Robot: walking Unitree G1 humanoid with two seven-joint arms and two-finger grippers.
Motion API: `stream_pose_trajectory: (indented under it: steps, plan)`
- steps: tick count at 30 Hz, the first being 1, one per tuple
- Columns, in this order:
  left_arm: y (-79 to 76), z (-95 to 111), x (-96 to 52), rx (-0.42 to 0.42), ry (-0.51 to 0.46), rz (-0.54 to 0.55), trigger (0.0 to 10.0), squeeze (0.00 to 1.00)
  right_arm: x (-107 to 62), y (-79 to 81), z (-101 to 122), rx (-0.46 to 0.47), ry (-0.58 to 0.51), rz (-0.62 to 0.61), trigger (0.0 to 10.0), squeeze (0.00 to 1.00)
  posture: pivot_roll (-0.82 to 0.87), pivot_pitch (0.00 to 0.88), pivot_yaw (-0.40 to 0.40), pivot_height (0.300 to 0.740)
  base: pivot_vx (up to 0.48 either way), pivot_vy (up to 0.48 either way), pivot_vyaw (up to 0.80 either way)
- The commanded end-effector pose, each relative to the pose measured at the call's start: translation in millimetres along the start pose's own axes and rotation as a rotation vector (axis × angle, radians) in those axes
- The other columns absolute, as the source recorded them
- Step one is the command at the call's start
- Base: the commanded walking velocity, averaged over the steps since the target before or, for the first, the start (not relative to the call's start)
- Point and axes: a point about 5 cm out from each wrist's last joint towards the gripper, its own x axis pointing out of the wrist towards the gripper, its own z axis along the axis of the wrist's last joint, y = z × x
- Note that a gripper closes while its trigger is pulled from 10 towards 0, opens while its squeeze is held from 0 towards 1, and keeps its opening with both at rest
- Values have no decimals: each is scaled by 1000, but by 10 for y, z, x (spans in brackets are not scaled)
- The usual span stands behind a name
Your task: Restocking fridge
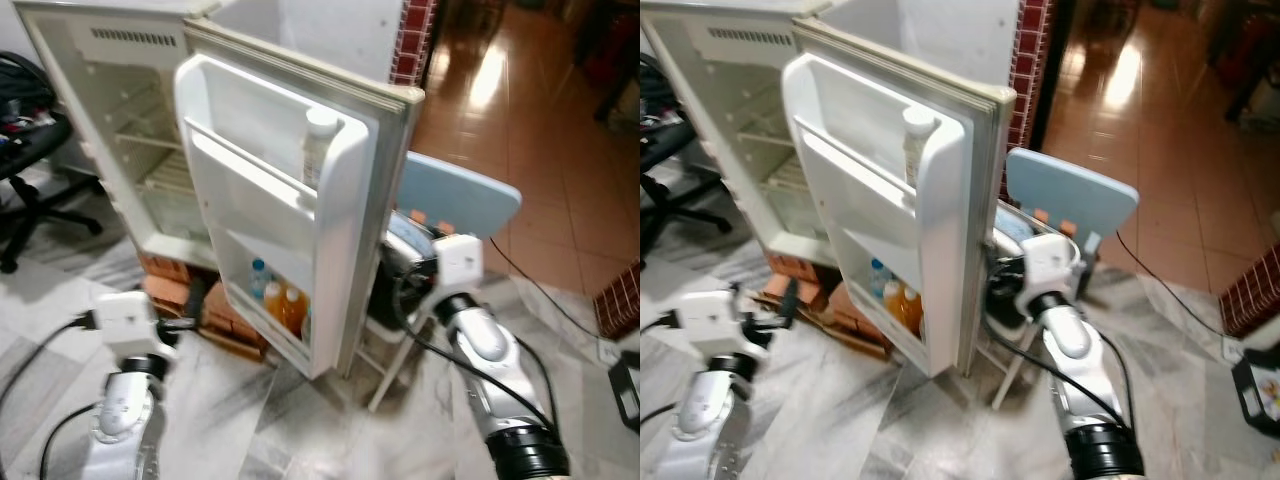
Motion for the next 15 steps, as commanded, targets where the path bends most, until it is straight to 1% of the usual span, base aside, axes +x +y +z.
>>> stream_pose_trajectory:
  steps: [1, 7, 8, 10, 11, 12, 13, 14, 15]
  plan:
    - [54, -39, -35, 31, 28, 12, 10000, 0, 36, 92, 34, -3, -17, 27, 10000, 0, 39, 0, -19, 740, 0, 0, 0]
    - [71, -116, -93, 32, 59, 24, 10000, 0, 35, 78, 19, -7, -14, 22, 10000, 0, 39, 0, -19, 740, 0, 0, 0]
    - [70, -141, -127, 39, 67, 22, 10000, 0, 37, 76, 11, -5, -11, 22, 10000, 0, 44, 0, -20, 740, 0, 0, 0]
    - [67, -154, -150, 41, 72, 22, 10000, 0, 41, 74, 3, -4, -9, 22, 10000, 0, 44, 0, -20, 740, 0, 0, 0]
    - [51, -162, -171, 41, 79, 10, 10000, 0, 54, 75, -1, 4, -3, 20, 10000, 0, 54, 3, -21, 740, 0, 0, 0]
    - [-17, -190, -237, 64, 102, -56, 10000, 0, 99, 77, 13, 15, 0, 8, 10000, 0, 59, 4, -22, 740, 0, 0, 0]
    - [-42, -202, -261, 73, 111, -82, 10000, 0, 114, 78, 19, 15, 1, 4, 10000, 0, 59, 4, -22, 740, 0, 0, 0]
    - [-42, -202, -261, 73, 111, -82, 10000, 0, 114, 78, 19, 15, 1, 4, 10000, 0, 59, 4, -22, 740, 0, 0, 0]
    - [-89, -230, -300, 76, 130, -122, 10000, 0, 144, 69, 24, 9, 7, -12, 10000, 0, 72, 6, -27, 740, 0, 0, 0]
